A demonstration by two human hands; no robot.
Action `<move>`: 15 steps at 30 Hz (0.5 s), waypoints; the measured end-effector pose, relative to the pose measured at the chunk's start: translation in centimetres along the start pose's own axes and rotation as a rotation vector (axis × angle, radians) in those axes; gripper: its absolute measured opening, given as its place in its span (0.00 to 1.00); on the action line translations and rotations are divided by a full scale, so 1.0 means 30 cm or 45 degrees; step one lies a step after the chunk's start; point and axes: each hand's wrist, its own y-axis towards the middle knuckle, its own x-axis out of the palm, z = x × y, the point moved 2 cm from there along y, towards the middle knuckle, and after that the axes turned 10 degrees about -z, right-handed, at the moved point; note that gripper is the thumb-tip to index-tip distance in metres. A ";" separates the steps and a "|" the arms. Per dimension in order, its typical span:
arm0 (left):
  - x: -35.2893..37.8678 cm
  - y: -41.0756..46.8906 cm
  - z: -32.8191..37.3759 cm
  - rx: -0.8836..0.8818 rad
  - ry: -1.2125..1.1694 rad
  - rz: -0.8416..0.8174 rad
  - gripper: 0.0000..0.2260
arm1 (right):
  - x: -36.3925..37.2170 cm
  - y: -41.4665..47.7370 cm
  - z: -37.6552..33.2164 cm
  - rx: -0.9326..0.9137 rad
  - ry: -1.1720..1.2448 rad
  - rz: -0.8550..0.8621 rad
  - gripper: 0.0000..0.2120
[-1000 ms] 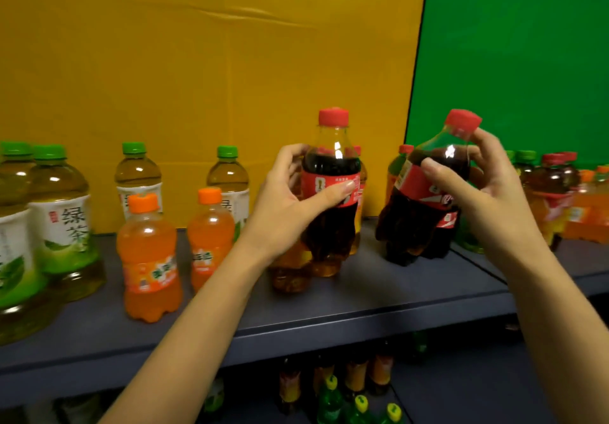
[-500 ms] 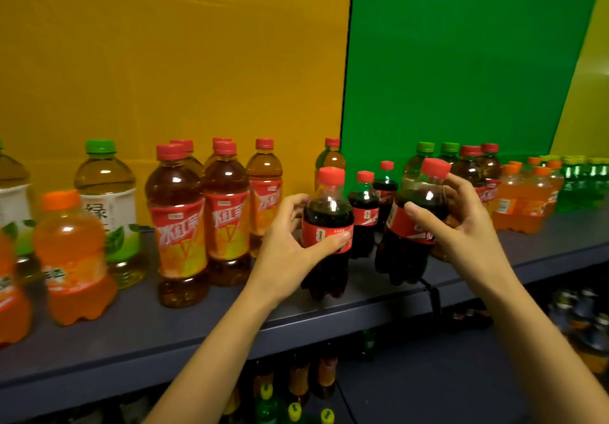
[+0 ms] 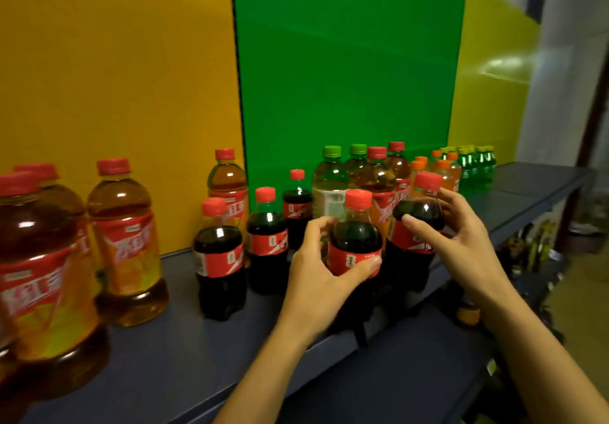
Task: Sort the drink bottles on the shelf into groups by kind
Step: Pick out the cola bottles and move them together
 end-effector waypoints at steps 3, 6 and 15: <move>0.081 0.062 -0.021 0.002 -0.008 -0.056 0.24 | -0.059 0.032 0.058 0.019 -0.032 0.066 0.26; 0.158 0.122 -0.039 0.009 -0.021 -0.065 0.26 | -0.119 0.068 0.124 0.037 -0.045 0.099 0.29; 0.374 0.308 -0.120 -0.002 0.076 0.100 0.26 | -0.273 0.233 0.362 0.041 -0.015 -0.022 0.29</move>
